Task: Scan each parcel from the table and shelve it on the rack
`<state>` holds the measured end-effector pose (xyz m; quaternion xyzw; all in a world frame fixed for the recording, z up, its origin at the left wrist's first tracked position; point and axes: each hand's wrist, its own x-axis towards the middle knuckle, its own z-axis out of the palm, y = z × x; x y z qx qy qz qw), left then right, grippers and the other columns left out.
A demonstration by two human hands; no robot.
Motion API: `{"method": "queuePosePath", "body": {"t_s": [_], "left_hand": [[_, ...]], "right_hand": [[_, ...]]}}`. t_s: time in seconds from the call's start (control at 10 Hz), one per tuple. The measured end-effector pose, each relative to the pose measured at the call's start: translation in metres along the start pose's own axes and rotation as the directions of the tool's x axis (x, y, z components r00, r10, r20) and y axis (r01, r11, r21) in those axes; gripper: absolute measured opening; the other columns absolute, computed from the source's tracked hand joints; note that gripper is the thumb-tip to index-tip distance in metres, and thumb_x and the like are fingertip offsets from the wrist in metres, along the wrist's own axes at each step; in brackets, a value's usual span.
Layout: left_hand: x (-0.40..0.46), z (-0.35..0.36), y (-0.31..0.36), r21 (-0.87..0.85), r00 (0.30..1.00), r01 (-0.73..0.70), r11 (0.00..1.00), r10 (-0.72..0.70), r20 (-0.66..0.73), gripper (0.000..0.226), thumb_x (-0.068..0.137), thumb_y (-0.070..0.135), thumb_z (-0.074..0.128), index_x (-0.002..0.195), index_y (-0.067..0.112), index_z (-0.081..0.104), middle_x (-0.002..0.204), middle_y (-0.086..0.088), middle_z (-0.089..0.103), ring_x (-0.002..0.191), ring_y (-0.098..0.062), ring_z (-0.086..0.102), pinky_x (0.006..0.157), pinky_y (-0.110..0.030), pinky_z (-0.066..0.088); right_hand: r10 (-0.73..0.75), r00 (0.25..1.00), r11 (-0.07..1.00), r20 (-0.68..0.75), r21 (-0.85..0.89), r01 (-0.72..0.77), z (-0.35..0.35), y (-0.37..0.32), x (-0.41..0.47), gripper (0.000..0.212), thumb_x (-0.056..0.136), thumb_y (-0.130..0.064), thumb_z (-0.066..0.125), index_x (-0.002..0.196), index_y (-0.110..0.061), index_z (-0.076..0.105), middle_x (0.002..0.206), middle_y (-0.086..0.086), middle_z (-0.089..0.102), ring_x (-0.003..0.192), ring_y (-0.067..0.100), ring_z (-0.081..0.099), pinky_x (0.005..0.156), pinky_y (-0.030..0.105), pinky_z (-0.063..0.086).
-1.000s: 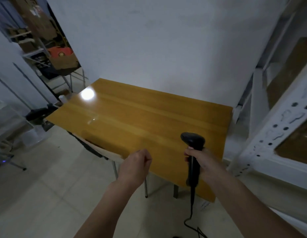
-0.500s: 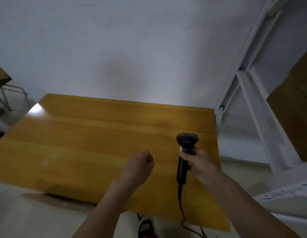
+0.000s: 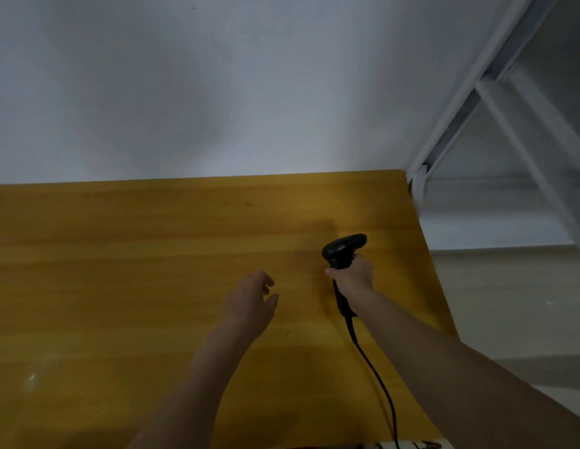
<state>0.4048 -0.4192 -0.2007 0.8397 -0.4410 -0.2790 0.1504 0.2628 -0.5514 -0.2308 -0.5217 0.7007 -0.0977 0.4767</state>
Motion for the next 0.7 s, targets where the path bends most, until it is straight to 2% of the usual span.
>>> {"method": "queuePosePath", "body": {"t_s": [0.1, 0.2, 0.3, 0.4, 0.7], "left_hand": [[0.008, 0.008, -0.012, 0.011, 0.998, -0.001, 1.0, 0.0, 0.062, 0.025, 0.095, 0.025, 0.061, 0.118, 0.017, 0.057, 0.111, 0.0, 0.06, 0.095, -0.016, 0.058, 0.079, -0.031, 0.048], [0.011, 0.013, -0.021, 0.009, 0.995, -0.003, 1.0, 0.002, 0.098, 0.028, 0.094, 0.026, 0.062, 0.12, 0.018, 0.056, 0.111, 0.001, 0.059, 0.097, -0.016, 0.058, 0.081, -0.031, 0.049], [0.013, 0.017, -0.028, 0.014, 0.994, -0.002, 1.0, 0.0, 0.114, 0.03, 0.094, 0.026, 0.062, 0.121, 0.019, 0.055, 0.113, 0.001, 0.06, 0.099, -0.016, 0.058, 0.082, -0.031, 0.049], [0.015, 0.018, -0.03, 0.031, 0.991, -0.011, 0.999, 0.007, 0.132, 0.03, 0.094, 0.028, 0.062, 0.122, 0.02, 0.054, 0.114, 0.002, 0.059, 0.099, -0.016, 0.058, 0.083, -0.033, 0.05], [0.013, 0.023, -0.019, 0.015, 0.986, -0.018, 1.0, 0.015, 0.168, 0.03, 0.095, 0.028, 0.06, 0.123, 0.018, 0.056, 0.117, 0.0, 0.058, 0.102, -0.017, 0.058, 0.083, -0.031, 0.048]], "right_hand": [[0.02, 0.994, 0.992, -0.11, -0.119, -0.033, 0.009, 0.005, 0.022, 0.058, 0.084, -0.021, 0.074, 0.134, -0.009, 0.046, 0.133, 0.015, 0.045, 0.117, 0.034, 0.049, 0.095, 0.046, 0.047], [0.01, 0.982, 0.983, -0.189, -0.177, -0.044, 0.015, 0.014, 0.036, 0.059, 0.084, -0.022, 0.073, 0.134, -0.006, 0.045, 0.133, 0.017, 0.045, 0.121, 0.033, 0.045, 0.097, 0.043, 0.042], [0.014, 0.972, 0.99, -0.235, -0.131, -0.046, 0.018, 0.021, 0.041, 0.062, 0.084, -0.019, 0.073, 0.135, -0.003, 0.043, 0.134, 0.019, 0.041, 0.12, 0.036, 0.046, 0.1, 0.045, 0.042], [0.019, 0.966, 0.987, -0.257, -0.151, -0.059, 0.02, 0.027, 0.044, 0.065, 0.084, -0.023, 0.073, 0.136, -0.001, 0.039, 0.134, 0.019, 0.039, 0.122, 0.037, 0.044, 0.101, 0.045, 0.042], [0.096, 0.989, 0.977, -0.111, -0.178, -0.115, -0.003, 0.038, 0.04, 0.088, 0.083, -0.04, 0.072, 0.144, 0.001, 0.025, 0.146, 0.018, 0.03, 0.132, 0.035, 0.036, 0.099, 0.046, 0.04]]}}
